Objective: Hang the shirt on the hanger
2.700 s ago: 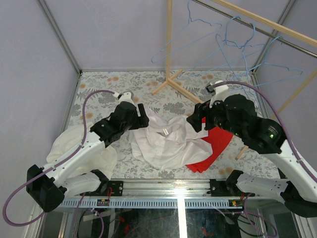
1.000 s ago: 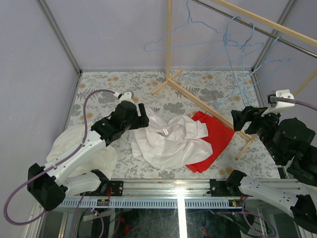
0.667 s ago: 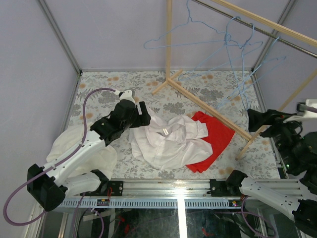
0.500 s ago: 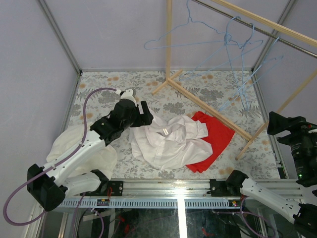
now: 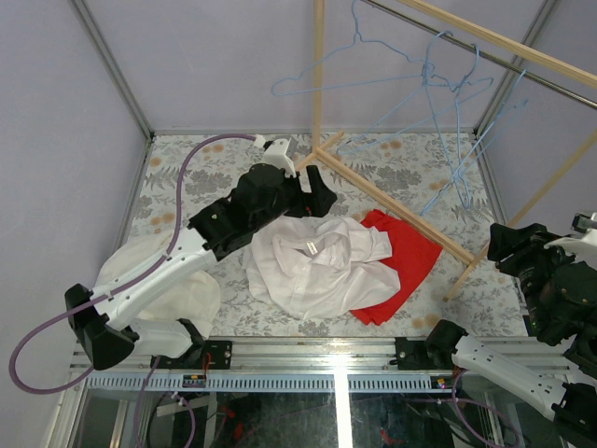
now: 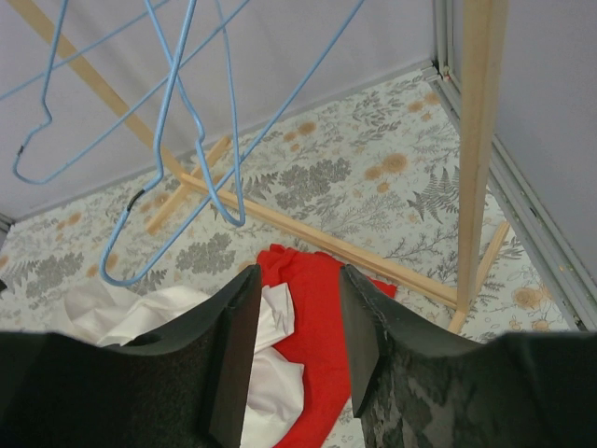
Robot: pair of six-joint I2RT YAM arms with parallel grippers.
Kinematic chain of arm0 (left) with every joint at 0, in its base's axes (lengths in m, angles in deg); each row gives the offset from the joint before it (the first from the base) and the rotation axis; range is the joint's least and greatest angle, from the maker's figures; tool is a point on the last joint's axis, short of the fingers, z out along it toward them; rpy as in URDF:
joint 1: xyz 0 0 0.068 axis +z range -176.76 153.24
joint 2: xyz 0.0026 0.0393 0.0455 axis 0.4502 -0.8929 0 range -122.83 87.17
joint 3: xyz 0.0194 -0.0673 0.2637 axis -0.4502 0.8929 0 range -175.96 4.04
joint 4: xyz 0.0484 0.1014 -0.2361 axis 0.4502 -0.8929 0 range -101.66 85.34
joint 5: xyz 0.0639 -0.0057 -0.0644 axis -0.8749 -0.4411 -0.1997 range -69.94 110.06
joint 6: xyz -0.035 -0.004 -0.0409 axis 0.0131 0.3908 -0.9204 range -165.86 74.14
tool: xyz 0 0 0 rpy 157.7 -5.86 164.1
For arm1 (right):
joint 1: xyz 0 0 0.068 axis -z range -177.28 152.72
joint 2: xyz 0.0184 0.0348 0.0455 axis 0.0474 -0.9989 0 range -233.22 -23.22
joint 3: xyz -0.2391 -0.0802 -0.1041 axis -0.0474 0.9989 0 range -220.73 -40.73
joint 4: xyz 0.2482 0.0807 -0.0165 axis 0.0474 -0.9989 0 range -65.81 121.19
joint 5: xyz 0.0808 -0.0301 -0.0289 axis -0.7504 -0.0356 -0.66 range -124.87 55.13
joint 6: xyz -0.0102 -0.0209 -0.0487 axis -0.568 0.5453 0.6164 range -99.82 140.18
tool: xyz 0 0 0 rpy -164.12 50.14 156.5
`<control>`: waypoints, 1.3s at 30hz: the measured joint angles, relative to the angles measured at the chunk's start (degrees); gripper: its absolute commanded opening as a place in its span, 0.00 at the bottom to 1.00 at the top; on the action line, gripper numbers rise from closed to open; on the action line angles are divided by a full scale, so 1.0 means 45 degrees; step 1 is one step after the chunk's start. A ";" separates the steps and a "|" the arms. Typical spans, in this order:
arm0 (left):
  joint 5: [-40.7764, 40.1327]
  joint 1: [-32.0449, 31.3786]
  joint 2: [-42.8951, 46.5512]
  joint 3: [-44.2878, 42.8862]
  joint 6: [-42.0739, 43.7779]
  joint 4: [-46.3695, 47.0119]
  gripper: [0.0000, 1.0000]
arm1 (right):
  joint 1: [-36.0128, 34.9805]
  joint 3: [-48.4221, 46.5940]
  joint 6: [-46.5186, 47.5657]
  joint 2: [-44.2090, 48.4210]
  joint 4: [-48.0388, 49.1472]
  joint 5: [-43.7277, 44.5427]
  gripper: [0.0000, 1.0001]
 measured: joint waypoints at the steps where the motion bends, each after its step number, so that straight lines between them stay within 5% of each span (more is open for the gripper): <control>1: -0.0015 -0.0131 -0.0296 -0.0296 -0.0005 0.0087 0.87 | 0.0000 0.0121 -0.0063 0.0000 -0.0024 -0.0146 0.45; 17: -0.0165 -0.2720 -0.5013 -0.4847 0.0053 0.0617 0.87 | -0.0010 0.0204 -0.0476 0.0029 0.0049 -0.1243 0.46; 39: 0.0087 -0.4420 -0.6912 -0.7189 0.0087 0.0816 0.87 | -0.0010 -0.0291 -0.0461 0.0058 0.0049 -0.1146 0.52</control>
